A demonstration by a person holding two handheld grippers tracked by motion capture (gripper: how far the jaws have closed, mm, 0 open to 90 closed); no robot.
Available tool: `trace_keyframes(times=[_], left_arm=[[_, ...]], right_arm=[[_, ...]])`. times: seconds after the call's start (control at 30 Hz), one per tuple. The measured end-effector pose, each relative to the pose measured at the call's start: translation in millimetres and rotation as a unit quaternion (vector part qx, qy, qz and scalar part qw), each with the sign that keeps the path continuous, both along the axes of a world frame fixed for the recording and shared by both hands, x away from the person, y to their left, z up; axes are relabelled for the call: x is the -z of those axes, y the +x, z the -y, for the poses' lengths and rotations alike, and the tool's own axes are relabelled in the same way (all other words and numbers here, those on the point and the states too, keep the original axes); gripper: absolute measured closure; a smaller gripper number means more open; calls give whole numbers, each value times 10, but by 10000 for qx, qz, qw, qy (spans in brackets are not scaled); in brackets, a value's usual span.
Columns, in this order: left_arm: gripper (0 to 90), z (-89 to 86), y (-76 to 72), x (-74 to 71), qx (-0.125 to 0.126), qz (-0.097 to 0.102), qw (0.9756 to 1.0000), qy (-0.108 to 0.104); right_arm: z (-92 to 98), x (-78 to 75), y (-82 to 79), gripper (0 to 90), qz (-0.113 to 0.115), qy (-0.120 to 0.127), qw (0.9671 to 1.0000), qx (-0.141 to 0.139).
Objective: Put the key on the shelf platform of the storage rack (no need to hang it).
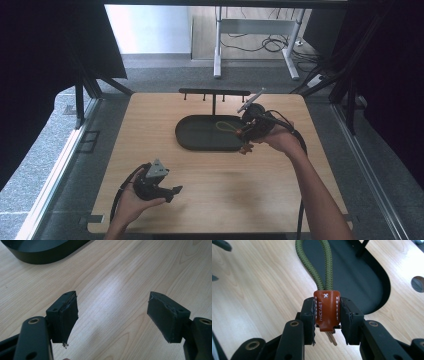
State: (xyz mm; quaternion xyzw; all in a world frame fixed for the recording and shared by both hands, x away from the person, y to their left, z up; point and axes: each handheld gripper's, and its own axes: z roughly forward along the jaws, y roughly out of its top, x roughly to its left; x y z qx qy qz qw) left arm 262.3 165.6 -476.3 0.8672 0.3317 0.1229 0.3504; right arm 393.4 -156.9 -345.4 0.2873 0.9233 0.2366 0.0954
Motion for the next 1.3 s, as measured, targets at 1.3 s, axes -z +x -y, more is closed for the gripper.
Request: trace_keyframes(times=[1.3], left_arm=[[253,-61,21,1,-4,-45,10000,-78]], right_arm=[[-276,234,814,674,-360,-69,9989,301]])
